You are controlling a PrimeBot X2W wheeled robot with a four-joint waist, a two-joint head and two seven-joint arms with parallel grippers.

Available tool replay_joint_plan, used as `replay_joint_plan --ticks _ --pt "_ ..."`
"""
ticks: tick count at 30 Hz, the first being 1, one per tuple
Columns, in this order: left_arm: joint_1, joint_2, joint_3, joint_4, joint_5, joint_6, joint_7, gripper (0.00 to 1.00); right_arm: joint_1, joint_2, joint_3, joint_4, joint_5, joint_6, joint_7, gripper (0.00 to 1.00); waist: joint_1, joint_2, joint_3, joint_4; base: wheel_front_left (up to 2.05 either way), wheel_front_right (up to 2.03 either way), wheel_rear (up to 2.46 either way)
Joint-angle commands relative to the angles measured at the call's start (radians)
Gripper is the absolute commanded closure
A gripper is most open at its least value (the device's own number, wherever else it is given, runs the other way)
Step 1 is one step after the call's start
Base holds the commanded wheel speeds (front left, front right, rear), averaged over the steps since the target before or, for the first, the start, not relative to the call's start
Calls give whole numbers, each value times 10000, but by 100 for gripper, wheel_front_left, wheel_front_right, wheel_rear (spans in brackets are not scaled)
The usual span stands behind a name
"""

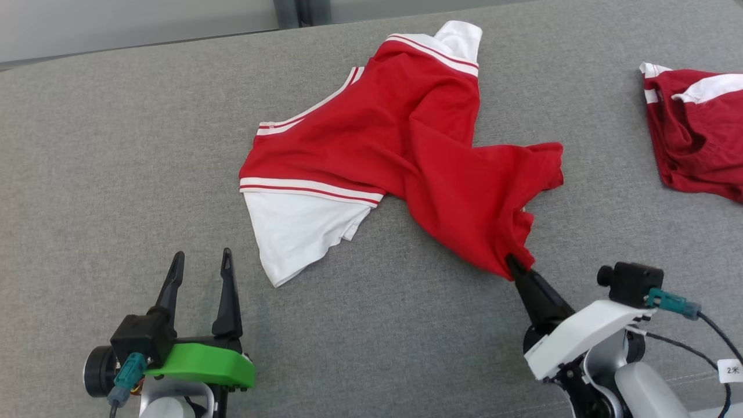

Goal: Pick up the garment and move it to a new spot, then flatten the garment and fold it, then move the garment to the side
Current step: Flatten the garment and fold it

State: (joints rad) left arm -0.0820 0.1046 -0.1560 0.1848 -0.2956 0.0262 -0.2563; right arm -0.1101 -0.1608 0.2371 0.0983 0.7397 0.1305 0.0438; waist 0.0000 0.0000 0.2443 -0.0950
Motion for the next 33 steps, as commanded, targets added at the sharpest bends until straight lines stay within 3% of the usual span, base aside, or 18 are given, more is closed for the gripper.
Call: replay_joint_plan --ticks 1,3,4,5,6,14,21,25,33 --pt "-2 63 15 -30 -5 17 21 0 253 191 68 -111 -79 3 118 100 0 0 -95 -110 0 0 0" --pt "-31 87 12 -29 -23 25 26 0 514 417 262 -160 -127 4 319 100 0 0 -129 -123 0 0 0" --pt "-36 92 9 -29 -35 34 31 0 625 480 329 -161 -159 3 384 86 0 0 -146 -126 0 0 0" --pt "-33 100 6 -29 -49 38 32 0 711 511 372 -130 -188 3 443 56 0 0 -164 -125 0 0 0" --pt "-24 111 5 -29 -67 43 32 0 767 522 444 -111 -292 3 526 0 0 0 -181 -121 0 0 0" --pt "95 110 5 9 -149 83 0 0 1065 15 -43 -1069 -346 4 1040 0 0 0 -385 7 0 0 0" --pt "54 9 -65 62 -238 73 -39 0 820 -366 -1723 -1843 -853 4 1870 0 0 0 -475 360 0 0 0" --pt "-17 -47 -93 93 -265 65 -59 0 227 -529 -2376 -1152 -1565 3 2364 0 0 0 -397 671 0 0 0" --pt "-181 -146 -202 265 -280 18 -76 0 -1157 -537 -2821 1602 -2982 3 2178 0 0 0 -302 1444 0 0 0"
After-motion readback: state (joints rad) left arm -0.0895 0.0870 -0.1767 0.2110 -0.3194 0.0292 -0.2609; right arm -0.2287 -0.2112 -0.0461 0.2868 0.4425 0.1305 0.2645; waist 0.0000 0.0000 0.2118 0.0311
